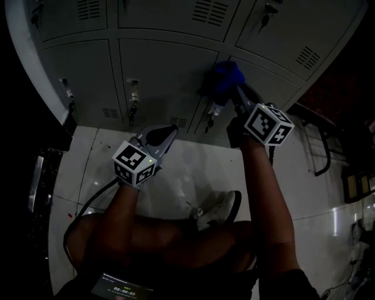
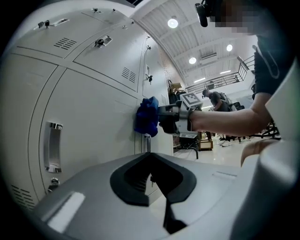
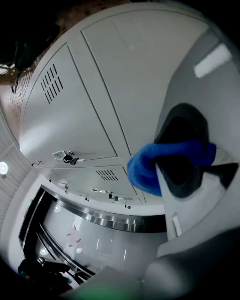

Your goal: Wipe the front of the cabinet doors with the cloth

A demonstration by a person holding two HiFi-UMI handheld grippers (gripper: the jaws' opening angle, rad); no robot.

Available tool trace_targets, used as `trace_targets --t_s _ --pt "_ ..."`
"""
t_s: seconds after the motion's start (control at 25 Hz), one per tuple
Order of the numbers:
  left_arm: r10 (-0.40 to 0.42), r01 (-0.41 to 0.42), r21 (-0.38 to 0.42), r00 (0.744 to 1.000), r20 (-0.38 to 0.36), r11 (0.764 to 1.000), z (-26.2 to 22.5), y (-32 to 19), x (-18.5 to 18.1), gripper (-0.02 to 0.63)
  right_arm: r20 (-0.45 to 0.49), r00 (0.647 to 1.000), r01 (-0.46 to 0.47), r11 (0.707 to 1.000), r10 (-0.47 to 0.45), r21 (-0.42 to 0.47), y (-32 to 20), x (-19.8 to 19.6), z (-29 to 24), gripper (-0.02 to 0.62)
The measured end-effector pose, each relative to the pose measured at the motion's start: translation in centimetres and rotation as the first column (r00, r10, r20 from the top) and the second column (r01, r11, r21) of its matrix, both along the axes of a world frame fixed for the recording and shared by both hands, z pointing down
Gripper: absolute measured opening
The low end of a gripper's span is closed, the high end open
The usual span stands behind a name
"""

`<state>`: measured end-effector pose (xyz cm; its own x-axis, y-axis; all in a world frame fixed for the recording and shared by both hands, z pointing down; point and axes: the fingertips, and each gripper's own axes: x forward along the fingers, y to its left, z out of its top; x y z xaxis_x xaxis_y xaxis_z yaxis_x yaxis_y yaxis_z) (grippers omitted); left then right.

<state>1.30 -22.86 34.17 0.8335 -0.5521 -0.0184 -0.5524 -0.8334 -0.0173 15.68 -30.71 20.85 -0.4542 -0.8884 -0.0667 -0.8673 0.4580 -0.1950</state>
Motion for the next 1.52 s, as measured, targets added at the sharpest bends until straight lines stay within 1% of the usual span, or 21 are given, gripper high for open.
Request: trace_targets --t_s 0.16,0.44,0.68,0.96,1.16,1.32,1.52 --pt "0.004 -0.004 0.000 1.000 -0.006 1.000 0.0 0.0 0.0 0.003 -0.030 0.999 -0.032 0.999 0.033 0.022 -1.0 0.0 -0.7 0.060" --pt "0.012 -0.012 -0.003 1.000 -0.006 1.000 0.0 0.1 0.2 0.003 -0.034 0.999 -0.029 0.999 0.030 0.025 -1.1 0.8 -0.9 0.061" --pt "0.018 -0.018 -0.002 1.000 0.004 1.000 0.4 0.2 0.3 0.003 -0.043 0.998 -0.050 0.999 0.051 0.021 -0.8 2.9 -1.3 0.061" --pt "0.028 -0.028 -0.006 1.000 0.007 1.000 0.6 0.4 0.7 0.003 -0.057 0.993 -0.104 0.994 0.105 0.017 0.0 7.3 -1.6 0.061" --pt "0.034 -0.034 -0.007 0.999 0.014 0.999 0.9 0.5 0.8 0.003 -0.069 0.985 -0.160 0.987 0.160 0.013 0.6 10.9 -1.6 0.061" --pt "0.032 -0.032 -0.010 0.999 0.021 0.999 1.1 0.6 0.9 0.003 -0.074 0.973 -0.220 0.975 0.221 0.013 1.4 14.7 -1.6 0.061" --pt "0.035 -0.034 -0.008 0.999 0.023 0.999 1.3 0.5 0.9 0.003 -0.077 0.950 -0.301 0.953 0.301 0.010 2.1 19.3 -1.2 0.061"
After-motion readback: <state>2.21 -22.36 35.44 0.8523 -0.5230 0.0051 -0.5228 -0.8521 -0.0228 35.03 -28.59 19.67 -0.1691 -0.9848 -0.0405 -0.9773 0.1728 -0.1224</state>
